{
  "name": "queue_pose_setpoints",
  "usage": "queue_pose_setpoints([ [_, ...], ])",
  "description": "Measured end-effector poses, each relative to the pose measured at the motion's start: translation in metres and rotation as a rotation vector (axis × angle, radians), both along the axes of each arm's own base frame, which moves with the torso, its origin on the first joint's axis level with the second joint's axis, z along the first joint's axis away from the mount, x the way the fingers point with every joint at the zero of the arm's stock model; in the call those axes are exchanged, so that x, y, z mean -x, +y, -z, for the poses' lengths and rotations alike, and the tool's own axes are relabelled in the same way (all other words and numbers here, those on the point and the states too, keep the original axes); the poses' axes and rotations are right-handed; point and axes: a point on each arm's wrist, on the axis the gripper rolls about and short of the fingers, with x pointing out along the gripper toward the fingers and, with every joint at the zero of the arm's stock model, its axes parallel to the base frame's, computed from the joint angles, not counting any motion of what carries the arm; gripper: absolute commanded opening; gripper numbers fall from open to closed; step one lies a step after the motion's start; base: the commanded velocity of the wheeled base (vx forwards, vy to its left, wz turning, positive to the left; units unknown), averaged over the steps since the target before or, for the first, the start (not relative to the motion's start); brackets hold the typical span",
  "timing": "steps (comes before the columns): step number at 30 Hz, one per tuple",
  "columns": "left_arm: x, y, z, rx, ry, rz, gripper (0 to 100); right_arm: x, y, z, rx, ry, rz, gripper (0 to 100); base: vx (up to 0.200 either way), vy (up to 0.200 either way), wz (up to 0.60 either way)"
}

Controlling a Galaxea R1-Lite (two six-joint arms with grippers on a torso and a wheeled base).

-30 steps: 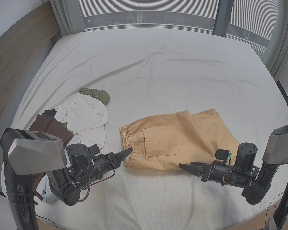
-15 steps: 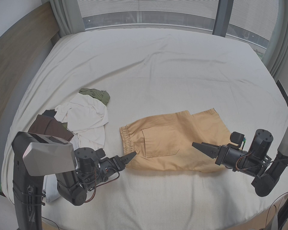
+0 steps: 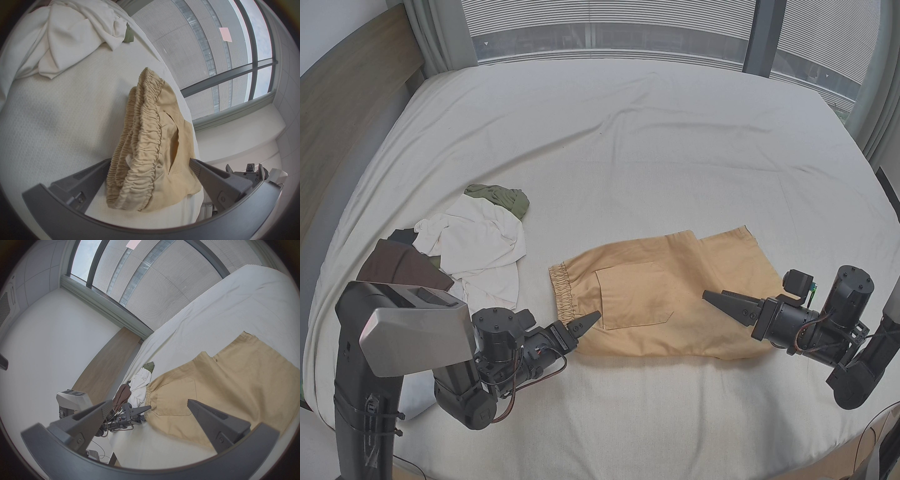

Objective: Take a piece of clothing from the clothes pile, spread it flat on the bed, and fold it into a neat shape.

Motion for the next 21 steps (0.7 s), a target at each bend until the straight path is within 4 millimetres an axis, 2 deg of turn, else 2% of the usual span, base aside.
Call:
queue_pose_setpoints([
  [11, -0.004, -0.004, -0.01, 0.14, 0.055, -0.014, 100, 0.001, 0.0, -0.001, 0.0, -0.005, -0.001, 100, 0.0, 0.0, 0.0],
  [21, -0.007, -0.003, -0.014, 0.15, 0.04, -0.027, 100, 0.001, 0.0, -0.001, 0.0, -0.004, -0.002, 100, 0.0, 0.0, 0.0],
])
